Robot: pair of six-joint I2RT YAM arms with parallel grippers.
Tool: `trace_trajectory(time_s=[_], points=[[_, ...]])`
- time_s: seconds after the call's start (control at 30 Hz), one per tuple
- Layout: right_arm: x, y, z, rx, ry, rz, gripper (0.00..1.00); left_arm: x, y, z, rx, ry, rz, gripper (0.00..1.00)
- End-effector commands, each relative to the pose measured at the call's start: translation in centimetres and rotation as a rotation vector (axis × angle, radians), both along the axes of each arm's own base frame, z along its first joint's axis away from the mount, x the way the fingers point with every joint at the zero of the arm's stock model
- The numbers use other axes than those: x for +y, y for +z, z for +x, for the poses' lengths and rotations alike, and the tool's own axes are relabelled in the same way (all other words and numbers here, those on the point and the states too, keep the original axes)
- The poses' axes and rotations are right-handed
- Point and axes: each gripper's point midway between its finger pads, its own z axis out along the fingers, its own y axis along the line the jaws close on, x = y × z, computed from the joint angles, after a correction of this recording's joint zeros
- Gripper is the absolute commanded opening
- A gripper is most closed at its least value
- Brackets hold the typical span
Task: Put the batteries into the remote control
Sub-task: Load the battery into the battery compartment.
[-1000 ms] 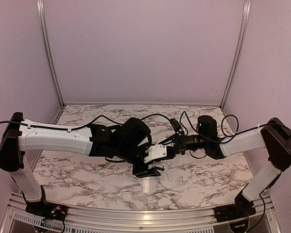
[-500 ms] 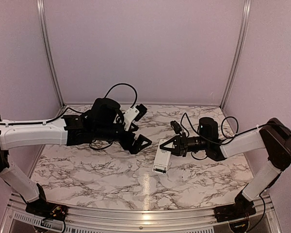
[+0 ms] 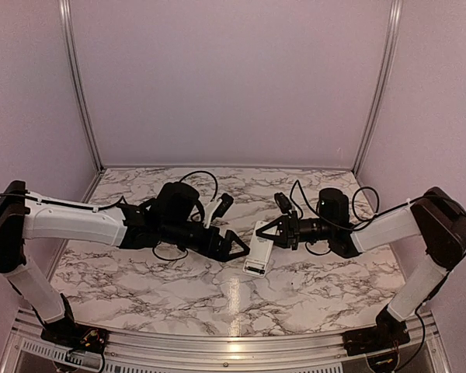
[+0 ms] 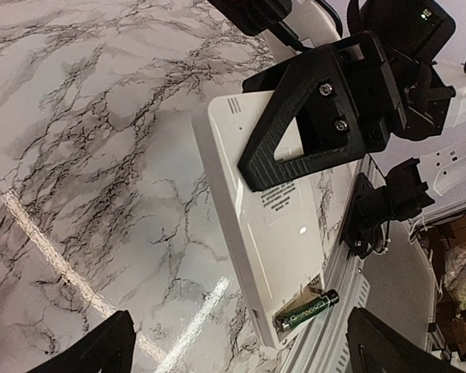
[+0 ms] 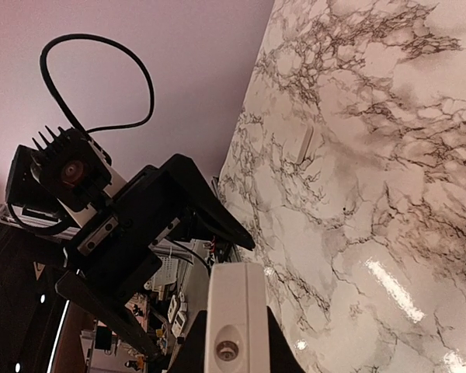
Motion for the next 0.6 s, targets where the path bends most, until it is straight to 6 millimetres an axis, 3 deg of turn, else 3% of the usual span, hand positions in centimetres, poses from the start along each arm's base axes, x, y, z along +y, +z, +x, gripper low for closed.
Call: trace_trajectory(time_s=[0.0, 0.27, 0.57], points=[[0.0, 0.6, 0.7, -0.018, -0.017, 0.023, 0.0, -2.4, -0.7, -1.3, 0.081, -0.05, -0.046, 0.99], [0.0, 0.3, 0.7, -0.017, -0.019, 0.015, 0.0, -3.9, -0.6, -3.0, 0.092, -0.104, -0.062, 0.84], [0.0, -0.2, 0.8, -0.009, -0.024, 0.002, 0.0, -4.8, -0.2, -3.9, 0.08, -0.127, -0.069, 0.86]])
